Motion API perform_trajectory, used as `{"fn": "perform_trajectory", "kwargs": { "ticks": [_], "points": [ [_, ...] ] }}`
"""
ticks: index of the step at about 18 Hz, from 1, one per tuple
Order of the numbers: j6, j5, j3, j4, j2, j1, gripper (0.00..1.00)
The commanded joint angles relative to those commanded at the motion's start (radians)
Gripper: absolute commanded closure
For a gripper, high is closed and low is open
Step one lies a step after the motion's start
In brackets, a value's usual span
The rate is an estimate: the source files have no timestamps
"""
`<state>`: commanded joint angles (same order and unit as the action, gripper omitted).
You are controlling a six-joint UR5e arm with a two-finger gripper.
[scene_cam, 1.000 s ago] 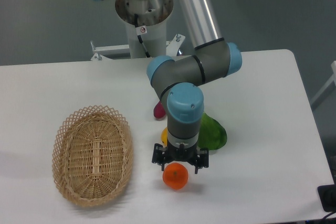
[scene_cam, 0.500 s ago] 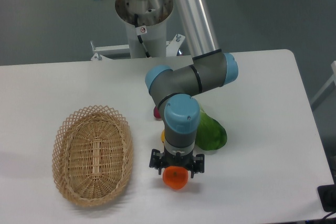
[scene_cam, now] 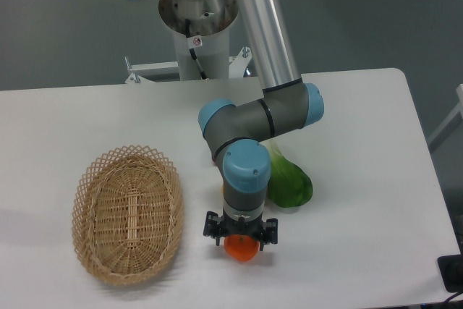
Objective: Pick up the orange from the table
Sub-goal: 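Close the gripper fingers around the orange, then lift the held orange up and back toward the bok choy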
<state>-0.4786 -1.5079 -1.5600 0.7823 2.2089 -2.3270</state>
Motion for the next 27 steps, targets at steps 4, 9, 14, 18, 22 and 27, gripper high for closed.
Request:
{"fn": "perform_trajectory", "kwargs": {
  "ticks": [4, 9, 14, 18, 22, 27],
  "points": [
    [0.0, -0.014, -0.006, -0.002, 0.003, 0.002, 0.0],
    [0.008, -0.021, -0.008, 0.0, 0.0, 0.003, 0.12],
    [0.026, -0.028, -0.002, -0.002, -0.002, 0.003, 0.25],
    [0.022, -0.028, 0.006, -0.002, -0.006, 0.003, 0.31],
    [0.017, -0.029, 0.009, -0.003, -0.018, 0.002, 0.31],
    [-0.029, -0.015, 0.063, 0.0, -0.11, -0.026, 0.3]
  ]
}}
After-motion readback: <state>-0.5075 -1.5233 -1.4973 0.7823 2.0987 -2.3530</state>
